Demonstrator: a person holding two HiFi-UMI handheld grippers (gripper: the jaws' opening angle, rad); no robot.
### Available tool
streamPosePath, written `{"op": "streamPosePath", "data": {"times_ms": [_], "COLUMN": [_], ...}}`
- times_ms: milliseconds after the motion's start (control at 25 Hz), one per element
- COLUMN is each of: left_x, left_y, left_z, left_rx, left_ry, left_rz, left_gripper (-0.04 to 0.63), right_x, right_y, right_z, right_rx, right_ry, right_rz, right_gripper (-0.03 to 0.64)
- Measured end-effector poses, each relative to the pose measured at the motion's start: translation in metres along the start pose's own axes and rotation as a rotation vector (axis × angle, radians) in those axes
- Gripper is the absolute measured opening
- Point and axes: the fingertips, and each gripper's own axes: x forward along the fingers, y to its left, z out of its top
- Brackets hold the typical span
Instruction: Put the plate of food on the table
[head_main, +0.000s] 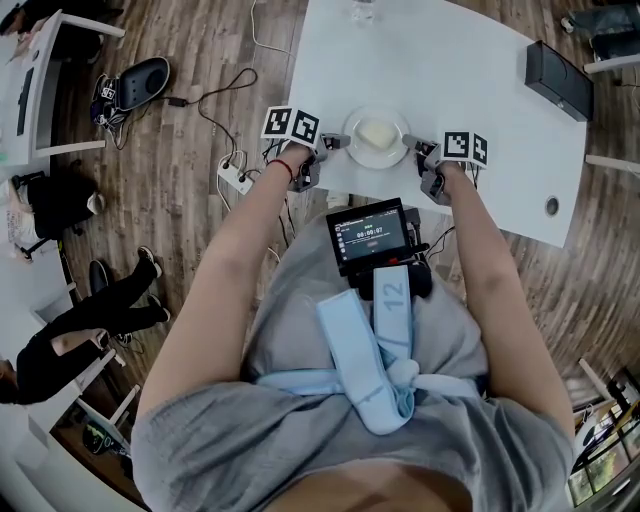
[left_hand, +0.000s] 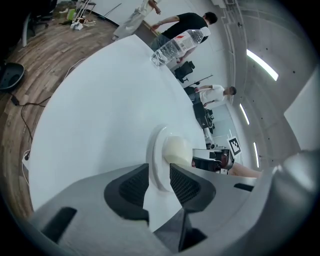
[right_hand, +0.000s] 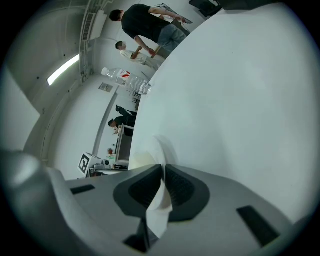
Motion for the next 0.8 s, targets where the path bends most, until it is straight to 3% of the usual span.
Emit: {"op": "streamPosePath", "data": {"times_ms": [800], "left_x": [0.003], "left_y": [-0.005], "left_z": [-0.002], "left_rx": [0.025], "left_ry": [-0.007], "left_rz": [0.014], "left_gripper": [0.117], "right_x": [-0.013], "right_y": [-0.006], "right_z": [0.011], "right_rx": [-0.074], "right_ry": [-0.022], "right_rz": [-0.096], "right_gripper": [0.049]}}
